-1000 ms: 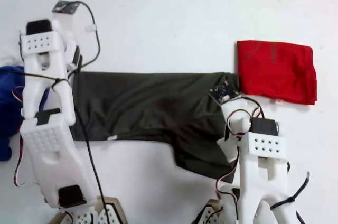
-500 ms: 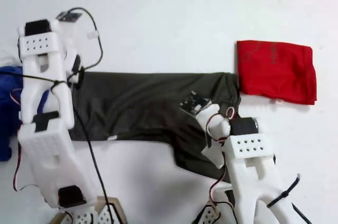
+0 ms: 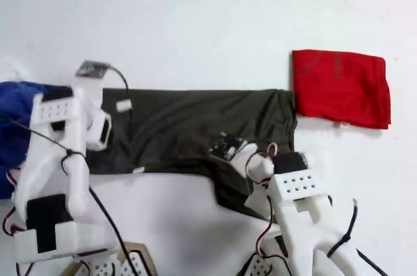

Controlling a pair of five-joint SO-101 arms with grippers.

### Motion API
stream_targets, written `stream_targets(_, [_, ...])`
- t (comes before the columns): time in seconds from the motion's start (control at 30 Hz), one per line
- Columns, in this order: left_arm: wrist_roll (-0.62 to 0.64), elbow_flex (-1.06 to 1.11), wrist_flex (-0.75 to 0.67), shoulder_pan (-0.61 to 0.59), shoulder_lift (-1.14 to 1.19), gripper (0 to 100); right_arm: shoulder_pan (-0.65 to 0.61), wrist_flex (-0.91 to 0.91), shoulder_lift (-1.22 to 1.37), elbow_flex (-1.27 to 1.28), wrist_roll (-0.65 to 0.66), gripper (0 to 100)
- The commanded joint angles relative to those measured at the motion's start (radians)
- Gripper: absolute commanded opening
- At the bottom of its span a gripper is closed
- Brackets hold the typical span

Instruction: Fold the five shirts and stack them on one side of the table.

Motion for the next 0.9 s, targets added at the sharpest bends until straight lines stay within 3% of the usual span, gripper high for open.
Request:
stream_targets(0.0, [-0.011, 0.059, -0.064, 0.009, -0.034, 11, -0.061, -0.004, -0.022, -0.003, 0.012, 10.9])
stream_targets(0.1, [-0.011, 0.088, -0.098, 0.009, -0.011, 11, -0.116, -0.004, -0.021, 0.006, 0.014, 11.6])
stream_targets(0.3, [-0.011, 0.157, -0.216, 0.005, 0.005, 11, -0.163, -0.008, -0.021, 0.017, 0.017, 22.1])
stream_targets(0.6, [-0.005, 0.196, -0.279, 0.005, -0.002, 11, -0.188, -0.051, -0.007, 0.072, 0.064, 22.4])
stream_targets(0.87, [-0.003, 0.206, -0.315, 0.003, -0.002, 11, -0.188, -0.193, 0.222, 0.095, 0.086, 22.5])
